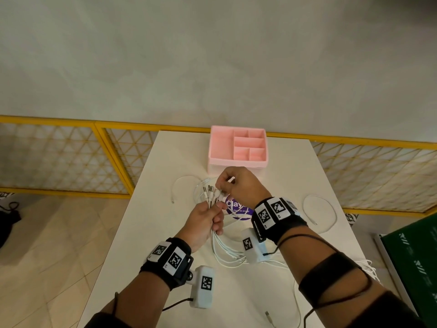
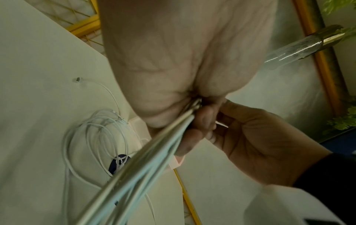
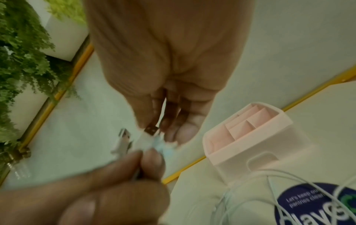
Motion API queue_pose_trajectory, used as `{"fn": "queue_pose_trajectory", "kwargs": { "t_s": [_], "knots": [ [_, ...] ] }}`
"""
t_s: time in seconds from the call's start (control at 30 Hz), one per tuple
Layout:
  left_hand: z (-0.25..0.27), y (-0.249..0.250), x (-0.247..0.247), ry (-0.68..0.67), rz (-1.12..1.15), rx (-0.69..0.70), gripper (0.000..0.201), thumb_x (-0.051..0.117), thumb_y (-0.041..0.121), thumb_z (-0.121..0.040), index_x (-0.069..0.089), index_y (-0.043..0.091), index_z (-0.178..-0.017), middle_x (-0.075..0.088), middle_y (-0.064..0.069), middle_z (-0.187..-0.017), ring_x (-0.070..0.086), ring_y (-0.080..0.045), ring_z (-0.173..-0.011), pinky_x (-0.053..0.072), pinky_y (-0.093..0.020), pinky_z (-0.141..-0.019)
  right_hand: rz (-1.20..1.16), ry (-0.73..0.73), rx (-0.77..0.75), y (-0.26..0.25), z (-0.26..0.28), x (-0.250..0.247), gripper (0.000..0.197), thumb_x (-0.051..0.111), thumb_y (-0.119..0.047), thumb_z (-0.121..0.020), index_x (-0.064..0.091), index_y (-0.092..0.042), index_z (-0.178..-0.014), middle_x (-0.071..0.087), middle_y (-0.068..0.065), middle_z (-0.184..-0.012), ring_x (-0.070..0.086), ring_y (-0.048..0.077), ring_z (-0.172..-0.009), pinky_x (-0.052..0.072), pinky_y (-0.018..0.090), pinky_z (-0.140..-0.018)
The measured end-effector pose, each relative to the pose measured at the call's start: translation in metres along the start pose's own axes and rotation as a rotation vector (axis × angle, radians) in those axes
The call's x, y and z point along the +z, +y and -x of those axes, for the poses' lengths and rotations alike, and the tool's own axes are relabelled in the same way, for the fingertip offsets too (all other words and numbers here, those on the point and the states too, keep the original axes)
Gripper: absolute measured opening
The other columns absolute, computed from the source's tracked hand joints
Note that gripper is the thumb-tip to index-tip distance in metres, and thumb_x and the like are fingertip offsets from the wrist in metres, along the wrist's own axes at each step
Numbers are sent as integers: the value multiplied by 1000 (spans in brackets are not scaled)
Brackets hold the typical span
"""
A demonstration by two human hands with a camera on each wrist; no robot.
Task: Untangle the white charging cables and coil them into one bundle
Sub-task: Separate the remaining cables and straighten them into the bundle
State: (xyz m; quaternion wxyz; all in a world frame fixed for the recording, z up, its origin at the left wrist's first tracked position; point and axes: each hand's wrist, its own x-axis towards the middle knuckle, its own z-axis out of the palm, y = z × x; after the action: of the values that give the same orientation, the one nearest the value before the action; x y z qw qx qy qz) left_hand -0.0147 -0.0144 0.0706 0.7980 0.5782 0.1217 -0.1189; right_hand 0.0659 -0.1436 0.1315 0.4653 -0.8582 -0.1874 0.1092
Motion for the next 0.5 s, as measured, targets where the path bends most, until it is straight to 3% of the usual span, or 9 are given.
{"fn": "queue_pose_trajectory", "kwargs": {
  "t_s": [0.07, 0.17, 0.23, 0.3, 0.37, 0.43, 0.5],
  "knots": [
    [0, 1, 1, 11, 35, -26, 24, 42, 14, -107, 57, 5, -89, 33, 1, -56, 33, -11, -43, 35, -25, -45, -6, 129, -27, 2, 3, 10, 12, 57, -19, -97, 67, -11, -99, 69, 3, -97, 65, 16, -82, 52, 31, -79],
    [2, 3, 5, -3, 6, -48, 30, 38, 7, -105, 49, 9, -77, 33, 0, -55, 32, -12, -44, 35, -26, -46, -85, 7, 3, 0, 10, 24, 31, 52, -38, -100, 60, -20, -123, 64, -1, -115, 64, 14, -94, 49, 26, -87],
    [2, 4, 6, -12, -38, -57, 33, 32, -5, -100, 46, 9, -74, 38, -2, -53, 35, -14, -45, 35, -28, -48, 39, -83, -25, 1, 11, 30, 31, 54, -35, -99, 63, -15, -121, 66, 3, -113, 63, 16, -96, 47, 27, -86],
    [2, 6, 6, -10, -90, -56, 35, 30, -11, -96, 51, 6, -73, 46, -7, -55, 43, -17, -47, 37, -30, -50, 179, -91, -95, -1, 12, 32, 24, 52, -20, -100, 68, -4, -108, 66, 11, -108, 60, 22, -98, 43, 27, -83],
    [3, 6, 6, 9, -92, -53, 35, 31, -13, -95, 56, 2, -76, 48, -11, -57, 46, -19, -48, 39, -31, -51, 197, -87, -122, 0, 12, 35, 23, 50, -14, -99, 67, -1, -106, 64, 14, -109, 61, 29, -101, 44, 33, -87],
    [4, 10, 9, 65, -10, -31, 35, 29, -11, -96, 57, 2, -78, 45, -10, -61, 43, -18, -48, 40, -30, -49, 58, -49, -91, 2, 14, 39, 30, 56, -22, -98, 60, -8, -125, 58, 8, -122, 64, 31, -101, 53, 42, -84],
    [3, 18, 8, 158, 150, 14, 35, 31, -5, -100, 57, 4, -78, 46, -10, -60, 47, -17, -48, 43, -26, -46, -191, -20, 2, 6, 20, 48, 64, 65, -40, -92, 37, -25, -147, 45, 0, -138, 67, 25, -97, 59, 43, -73]
  ]
}}
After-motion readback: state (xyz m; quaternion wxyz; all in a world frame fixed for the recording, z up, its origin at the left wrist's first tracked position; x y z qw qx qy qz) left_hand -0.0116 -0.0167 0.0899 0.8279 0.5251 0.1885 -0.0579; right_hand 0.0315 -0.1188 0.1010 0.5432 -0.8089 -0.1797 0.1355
